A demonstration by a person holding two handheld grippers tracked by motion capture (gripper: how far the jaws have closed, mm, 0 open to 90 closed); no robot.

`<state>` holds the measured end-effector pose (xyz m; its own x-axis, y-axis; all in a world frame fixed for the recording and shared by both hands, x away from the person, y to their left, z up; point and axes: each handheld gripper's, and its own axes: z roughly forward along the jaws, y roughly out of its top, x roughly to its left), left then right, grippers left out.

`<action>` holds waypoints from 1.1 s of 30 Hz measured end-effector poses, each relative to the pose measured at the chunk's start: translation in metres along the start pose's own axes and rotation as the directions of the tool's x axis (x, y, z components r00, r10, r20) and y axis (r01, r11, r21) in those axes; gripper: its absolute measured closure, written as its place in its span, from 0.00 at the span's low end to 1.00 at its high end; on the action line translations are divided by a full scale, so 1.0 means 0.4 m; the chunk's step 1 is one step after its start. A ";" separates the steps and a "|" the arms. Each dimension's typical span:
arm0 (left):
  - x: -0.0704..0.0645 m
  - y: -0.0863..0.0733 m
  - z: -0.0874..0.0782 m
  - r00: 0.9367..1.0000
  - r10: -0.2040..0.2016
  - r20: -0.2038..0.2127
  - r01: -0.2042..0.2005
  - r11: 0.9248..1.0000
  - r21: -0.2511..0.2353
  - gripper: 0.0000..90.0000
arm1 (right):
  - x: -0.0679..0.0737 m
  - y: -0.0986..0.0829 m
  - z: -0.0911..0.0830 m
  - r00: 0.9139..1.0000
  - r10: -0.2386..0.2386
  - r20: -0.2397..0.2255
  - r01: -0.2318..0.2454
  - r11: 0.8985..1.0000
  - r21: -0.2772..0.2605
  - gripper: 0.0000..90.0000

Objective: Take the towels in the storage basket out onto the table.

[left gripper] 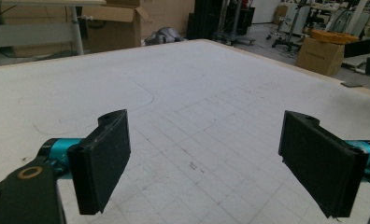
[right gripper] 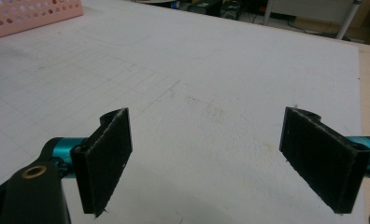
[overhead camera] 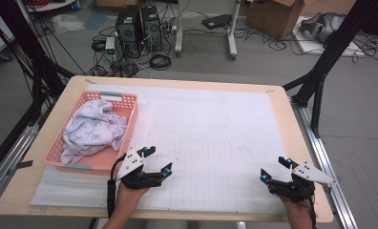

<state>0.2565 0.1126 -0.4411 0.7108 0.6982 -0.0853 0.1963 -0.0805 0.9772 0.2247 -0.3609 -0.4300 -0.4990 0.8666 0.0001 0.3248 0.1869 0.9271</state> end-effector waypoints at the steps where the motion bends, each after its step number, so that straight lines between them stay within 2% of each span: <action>1: 0.000 -0.001 0.001 1.000 0.001 0.001 -0.001 1.000 0.001 0.19 | 0.000 0.000 -0.001 1.000 0.002 -0.002 -0.002 1.000 0.002 0.17; 9: -0.005 -0.001 0.007 1.000 -0.001 0.003 0.001 1.000 0.009 0.19 | -0.002 -0.005 0.003 1.000 -0.005 -0.005 0.005 1.000 0.002 0.17; 13: -0.006 0.003 0.008 1.000 0.008 0.027 -0.009 1.000 0.022 0.22 | -0.002 -0.007 0.001 1.000 0.011 -0.012 -0.011 1.000 0.000 0.17; 17: -0.015 0.010 0.005 0.999 0.036 0.033 -0.036 0.999 -0.011 0.21 | -0.001 -0.010 0.002 1.000 0.017 -0.025 -0.017 1.000 0.011 0.17; 20: -0.020 0.019 0.006 0.998 0.004 0.058 -0.005 1.000 0.013 0.21 | 0.001 -0.011 0.006 0.999 0.006 -0.033 -0.006 1.000 0.023 0.17; 25: -0.030 0.029 0.004 0.996 -0.030 0.085 0.028 0.999 0.023 0.19 | 0.006 -0.008 0.004 0.999 0.006 -0.042 -0.005 1.000 0.019 0.17; 29: -0.030 0.057 -0.012 0.995 -0.041 0.086 0.040 0.999 0.012 0.19 | 0.007 -0.007 0.003 0.999 -0.005 -0.046 0.005 1.000 0.006 0.17; 31: -0.024 0.077 -0.024 0.991 -0.044 0.128 0.044 0.999 0.007 0.23 | 0.008 -0.008 0.005 0.999 -0.012 -0.051 0.012 1.000 0.007 0.17; 33: -0.022 0.096 -0.038 0.991 -0.044 0.128 0.046 0.999 -0.010 0.24 | 0.008 -0.008 0.006 0.999 -0.013 -0.053 0.014 1.000 0.012 0.17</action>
<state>0.2475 0.1141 -0.3999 0.7823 0.6039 -0.1527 0.2222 -0.0416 0.9741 0.2241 -0.3573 -0.4339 -0.5449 0.8385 0.0074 0.3271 0.2045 0.9226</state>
